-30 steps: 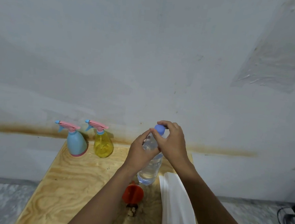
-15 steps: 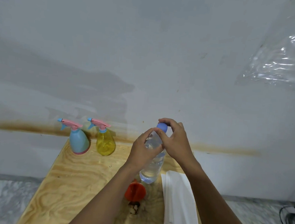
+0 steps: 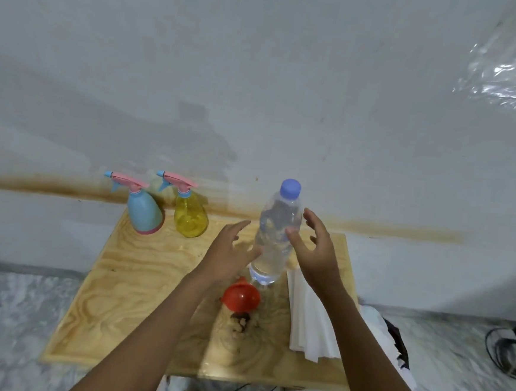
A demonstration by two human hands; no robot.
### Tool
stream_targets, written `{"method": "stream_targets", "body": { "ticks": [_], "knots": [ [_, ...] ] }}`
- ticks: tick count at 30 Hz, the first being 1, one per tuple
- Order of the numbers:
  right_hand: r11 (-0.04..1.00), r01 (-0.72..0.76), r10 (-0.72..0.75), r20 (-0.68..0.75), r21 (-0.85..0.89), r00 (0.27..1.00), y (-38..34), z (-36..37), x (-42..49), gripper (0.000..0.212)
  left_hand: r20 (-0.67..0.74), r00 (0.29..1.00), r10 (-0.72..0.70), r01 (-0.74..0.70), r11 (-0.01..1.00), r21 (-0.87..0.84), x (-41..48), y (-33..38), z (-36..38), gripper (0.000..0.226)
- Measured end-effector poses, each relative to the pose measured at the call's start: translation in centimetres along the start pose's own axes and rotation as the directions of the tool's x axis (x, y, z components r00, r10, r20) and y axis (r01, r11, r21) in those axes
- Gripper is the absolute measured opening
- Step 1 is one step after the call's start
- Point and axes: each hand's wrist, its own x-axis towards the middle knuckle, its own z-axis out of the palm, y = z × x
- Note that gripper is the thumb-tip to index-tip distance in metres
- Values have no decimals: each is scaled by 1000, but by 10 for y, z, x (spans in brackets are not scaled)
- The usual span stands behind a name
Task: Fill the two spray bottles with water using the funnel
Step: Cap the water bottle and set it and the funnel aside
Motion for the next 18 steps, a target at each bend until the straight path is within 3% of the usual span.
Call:
{"method": "stream_targets", "body": {
  "ticks": [4, 7, 13, 18],
  "knots": [
    [997, -23, 31, 109, -71, 994, 26, 9, -2, 96, 67, 976, -206, 177, 938, 298, -7, -55, 12, 68],
    [998, 25, -16, 144, -64, 990, 31, 13, 1, 90, 77, 961, -265, 225, 914, 336, -12, -76, 21, 58],
    [999, 29, -27, 135, -17, 990, 37, 12, 15, 83, 15, 986, -169, 142, 870, 473, -14, -92, 34, 34],
    [999, 37, -27, 273, -34, 962, 41, 4, 29, 82, 25, 996, -91, 64, 845, 531, -19, -97, 35, 31]
  ]
}}
